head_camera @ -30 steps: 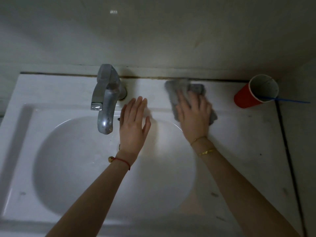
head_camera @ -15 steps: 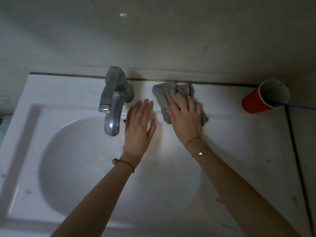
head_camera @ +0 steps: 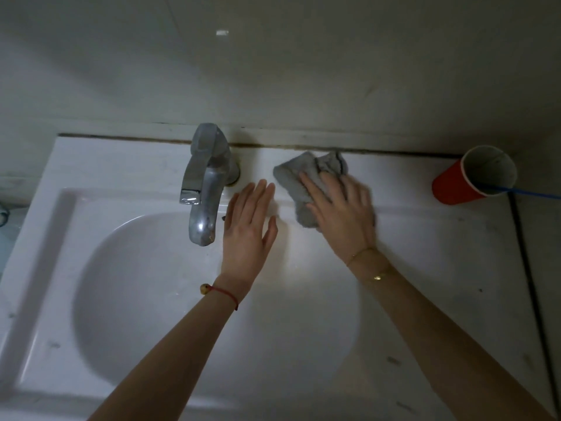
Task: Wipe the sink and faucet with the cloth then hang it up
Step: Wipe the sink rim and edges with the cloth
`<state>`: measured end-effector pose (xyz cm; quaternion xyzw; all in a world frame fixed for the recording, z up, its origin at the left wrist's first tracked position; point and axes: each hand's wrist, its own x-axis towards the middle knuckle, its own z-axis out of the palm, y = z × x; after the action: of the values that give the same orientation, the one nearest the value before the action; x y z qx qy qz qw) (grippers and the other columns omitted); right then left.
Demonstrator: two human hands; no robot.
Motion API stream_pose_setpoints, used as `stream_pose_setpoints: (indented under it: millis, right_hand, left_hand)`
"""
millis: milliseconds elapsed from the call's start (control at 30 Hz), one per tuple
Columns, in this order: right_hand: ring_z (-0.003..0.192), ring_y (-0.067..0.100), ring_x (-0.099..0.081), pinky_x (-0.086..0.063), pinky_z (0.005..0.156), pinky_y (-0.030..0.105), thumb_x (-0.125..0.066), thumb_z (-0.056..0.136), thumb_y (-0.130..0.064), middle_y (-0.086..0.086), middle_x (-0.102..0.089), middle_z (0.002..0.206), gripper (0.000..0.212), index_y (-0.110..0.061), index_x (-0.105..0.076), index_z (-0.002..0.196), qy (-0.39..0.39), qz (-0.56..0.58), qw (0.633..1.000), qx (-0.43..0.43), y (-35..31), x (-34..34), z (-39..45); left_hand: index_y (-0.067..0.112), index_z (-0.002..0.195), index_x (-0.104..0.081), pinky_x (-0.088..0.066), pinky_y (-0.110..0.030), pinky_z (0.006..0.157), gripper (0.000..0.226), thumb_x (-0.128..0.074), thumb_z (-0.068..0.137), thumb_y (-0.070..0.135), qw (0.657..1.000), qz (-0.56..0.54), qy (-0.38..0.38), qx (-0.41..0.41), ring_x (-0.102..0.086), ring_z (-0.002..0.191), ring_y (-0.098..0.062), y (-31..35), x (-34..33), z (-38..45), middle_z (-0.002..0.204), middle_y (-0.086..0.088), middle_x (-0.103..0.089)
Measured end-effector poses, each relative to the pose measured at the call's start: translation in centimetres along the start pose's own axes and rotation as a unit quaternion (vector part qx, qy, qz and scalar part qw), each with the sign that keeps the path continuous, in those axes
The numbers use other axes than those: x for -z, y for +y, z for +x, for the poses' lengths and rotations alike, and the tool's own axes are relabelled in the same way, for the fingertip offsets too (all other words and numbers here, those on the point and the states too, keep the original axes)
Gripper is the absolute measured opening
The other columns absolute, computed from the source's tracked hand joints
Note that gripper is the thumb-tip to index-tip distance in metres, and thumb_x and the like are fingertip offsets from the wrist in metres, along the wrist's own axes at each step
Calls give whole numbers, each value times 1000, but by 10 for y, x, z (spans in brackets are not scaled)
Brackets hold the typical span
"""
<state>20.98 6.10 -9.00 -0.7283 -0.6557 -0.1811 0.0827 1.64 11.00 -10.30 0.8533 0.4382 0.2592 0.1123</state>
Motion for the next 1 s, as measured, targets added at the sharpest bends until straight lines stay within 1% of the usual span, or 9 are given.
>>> stream_pose_setpoints:
  millis: [100, 233, 367, 467, 567, 700, 767, 900, 1000]
  right_hand:
    - [109, 35, -46, -39, 87, 44, -39, 101, -42, 10, -51, 137, 45, -25, -46, 142, -34, -15, 992, -120, 47, 3, -23]
    - [108, 38, -49, -44, 88, 46, -46, 97, -34, 17, -57, 128, 34, -14, -64, 118, 29, 13, 958, -285, 25, -2, -9]
    - [120, 33, -41, -33, 97, 44, -41, 98, -41, 10, -52, 137, 48, -23, -47, 142, -6, 65, 994, -92, -31, -4, 15]
    - [115, 29, -43, -33, 93, 41, -39, 99, -47, 6, -54, 136, 49, -27, -45, 144, -13, 37, 999, -14, -7, -2, 11]
    - [108, 35, -48, -37, 88, 43, -31, 102, -47, 12, -52, 135, 49, -25, -48, 141, -29, 5, 993, -115, 42, 1, -16]
    - [108, 35, -44, -40, 87, 43, -43, 99, -37, 17, -55, 130, 38, -15, -62, 124, 14, 11, 955, -296, 38, 0, -18]
    - [111, 35, -44, -41, 90, 44, -44, 96, -37, 16, -56, 130, 40, -18, -60, 127, 22, 27, 965, -261, 5, -2, -2]
    - [118, 30, -42, -32, 96, 41, -43, 97, -43, 9, -49, 140, 52, -24, -41, 146, -21, 36, 999, -21, -21, -1, 5]
    - [108, 31, -44, -38, 86, 41, -43, 97, -47, 6, -44, 140, 52, -29, -40, 146, -24, -3, 998, -54, 24, 1, -15]
  left_hand:
    - [13, 149, -41, -25, -42, 122, 55, -59, 97, 16, 1000, 3, 3, 8, -31, 147, -19, 2, -1, 0, 155, -4, -41]
    - [12, 149, -41, -24, -42, 123, 56, -59, 97, 16, 1000, 2, 1, 6, -31, 147, -19, 0, -2, 0, 156, -3, -40]
    - [11, 149, -41, -27, -45, 121, 55, -58, 97, 16, 1000, 7, -3, -7, -31, 147, -20, -1, 0, 0, 156, -5, -40]
    - [12, 149, -41, -26, -44, 121, 56, -59, 97, 16, 1000, 7, -2, -7, -31, 147, -20, -2, 1, 0, 156, -5, -40]
    - [12, 149, -41, -27, -43, 121, 55, -58, 97, 16, 1000, 4, 3, -1, -32, 147, -19, 1, 1, 0, 155, -4, -41]
    - [12, 149, -40, -21, -39, 124, 55, -57, 97, 16, 1000, -2, 2, 3, -31, 147, -19, 1, 0, -1, 155, -4, -41]
    - [12, 149, -40, -21, -38, 124, 55, -57, 97, 17, 1000, -4, -1, 2, -32, 147, -19, 1, 0, -1, 155, -4, -41]
    - [11, 150, -40, -23, -42, 123, 55, -57, 98, 18, 1000, -5, -4, -8, -32, 147, -20, 0, 1, 0, 155, -5, -41]
    - [12, 150, -39, -23, -42, 123, 55, -57, 98, 18, 1000, -1, -3, -5, -31, 147, -20, 0, 0, 0, 155, -5, -41]
